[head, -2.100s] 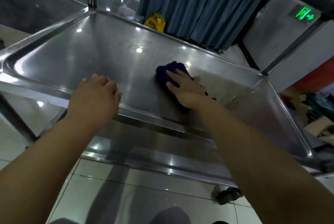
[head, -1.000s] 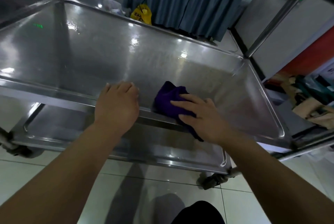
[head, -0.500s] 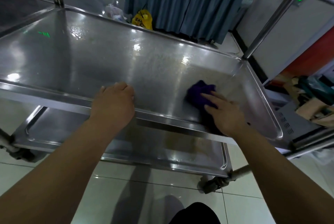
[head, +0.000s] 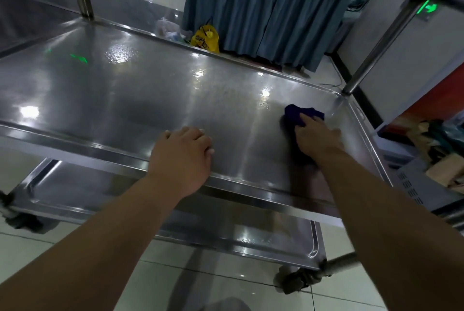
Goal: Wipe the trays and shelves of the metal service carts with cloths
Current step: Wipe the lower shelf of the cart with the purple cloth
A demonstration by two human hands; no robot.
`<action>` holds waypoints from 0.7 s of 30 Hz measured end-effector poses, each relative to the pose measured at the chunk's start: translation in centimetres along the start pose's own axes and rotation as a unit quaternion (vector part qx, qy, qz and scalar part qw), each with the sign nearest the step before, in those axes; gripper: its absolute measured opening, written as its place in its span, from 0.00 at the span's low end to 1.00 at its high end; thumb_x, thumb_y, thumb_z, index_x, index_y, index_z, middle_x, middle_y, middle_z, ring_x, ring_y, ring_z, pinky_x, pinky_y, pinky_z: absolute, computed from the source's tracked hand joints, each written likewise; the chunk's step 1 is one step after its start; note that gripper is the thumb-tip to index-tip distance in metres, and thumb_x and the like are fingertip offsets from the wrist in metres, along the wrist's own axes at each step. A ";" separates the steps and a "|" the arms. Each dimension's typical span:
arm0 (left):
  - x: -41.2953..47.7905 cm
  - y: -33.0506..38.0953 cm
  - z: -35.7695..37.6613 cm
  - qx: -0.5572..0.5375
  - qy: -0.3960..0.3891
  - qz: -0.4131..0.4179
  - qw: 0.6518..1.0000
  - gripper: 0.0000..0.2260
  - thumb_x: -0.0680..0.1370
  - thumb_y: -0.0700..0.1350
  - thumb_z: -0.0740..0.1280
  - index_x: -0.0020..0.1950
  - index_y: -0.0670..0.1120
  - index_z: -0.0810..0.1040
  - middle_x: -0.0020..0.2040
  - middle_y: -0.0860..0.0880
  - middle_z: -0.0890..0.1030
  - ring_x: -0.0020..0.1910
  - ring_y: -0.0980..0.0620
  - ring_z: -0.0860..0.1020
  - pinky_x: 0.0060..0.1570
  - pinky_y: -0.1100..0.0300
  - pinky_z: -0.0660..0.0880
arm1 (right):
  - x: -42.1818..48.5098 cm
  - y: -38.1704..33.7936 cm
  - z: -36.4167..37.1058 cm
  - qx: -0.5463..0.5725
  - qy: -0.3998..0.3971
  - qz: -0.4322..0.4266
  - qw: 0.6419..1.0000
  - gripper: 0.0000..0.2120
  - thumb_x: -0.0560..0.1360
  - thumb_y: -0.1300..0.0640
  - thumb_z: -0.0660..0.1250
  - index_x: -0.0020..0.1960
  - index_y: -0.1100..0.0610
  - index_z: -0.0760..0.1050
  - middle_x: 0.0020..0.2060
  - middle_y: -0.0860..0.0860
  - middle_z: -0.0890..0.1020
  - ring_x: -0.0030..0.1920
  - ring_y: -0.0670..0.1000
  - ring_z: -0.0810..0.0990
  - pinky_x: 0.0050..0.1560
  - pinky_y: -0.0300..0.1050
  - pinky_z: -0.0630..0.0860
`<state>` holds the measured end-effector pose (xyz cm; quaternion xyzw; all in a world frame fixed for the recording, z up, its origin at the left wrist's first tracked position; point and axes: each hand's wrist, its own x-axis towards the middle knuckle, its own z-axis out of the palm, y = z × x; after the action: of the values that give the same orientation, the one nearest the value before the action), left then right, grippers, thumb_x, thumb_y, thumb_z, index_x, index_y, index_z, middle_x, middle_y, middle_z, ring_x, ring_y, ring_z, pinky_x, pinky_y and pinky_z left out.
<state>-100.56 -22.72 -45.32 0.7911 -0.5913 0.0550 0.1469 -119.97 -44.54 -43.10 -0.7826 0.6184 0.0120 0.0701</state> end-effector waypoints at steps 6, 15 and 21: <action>-0.2 -0.2 0.0 -0.005 0.010 -0.001 1.000 0.15 0.78 0.51 0.54 0.56 0.50 0.78 0.58 0.50 0.78 0.55 0.47 0.76 0.55 0.50 0.69 | -0.9 -10.2 1.4 0.025 0.019 -0.178 0.984 0.22 0.80 0.44 0.50 0.74 0.40 0.56 0.75 0.44 0.57 0.70 0.63 0.57 0.66 0.61 0.59; 0.0 0.4 -0.1 0.010 0.009 -0.024 1.000 0.14 0.78 0.51 0.56 0.56 0.49 0.78 0.56 0.48 0.78 0.54 0.46 0.76 0.56 0.50 0.69 | 1.6 1.5 -0.3 0.039 0.041 -0.031 0.998 0.21 0.81 0.51 0.52 0.74 0.46 0.60 0.73 0.49 0.61 0.70 0.59 0.62 0.65 0.58 0.59; 0.6 1.3 -0.3 0.060 -0.015 -0.046 0.997 0.13 0.79 0.49 0.56 0.52 0.46 0.77 0.52 0.45 0.77 0.52 0.41 0.76 0.54 0.44 0.70 | -3.1 -0.8 1.7 0.006 0.051 -0.177 0.983 0.22 0.80 0.43 0.50 0.74 0.38 0.56 0.76 0.45 0.58 0.73 0.55 0.59 0.68 0.53 0.57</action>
<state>-101.60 -23.47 -44.66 0.8255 -0.5521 0.0716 0.0927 -119.78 -41.12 -44.37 -0.8791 0.4725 -0.0442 0.0437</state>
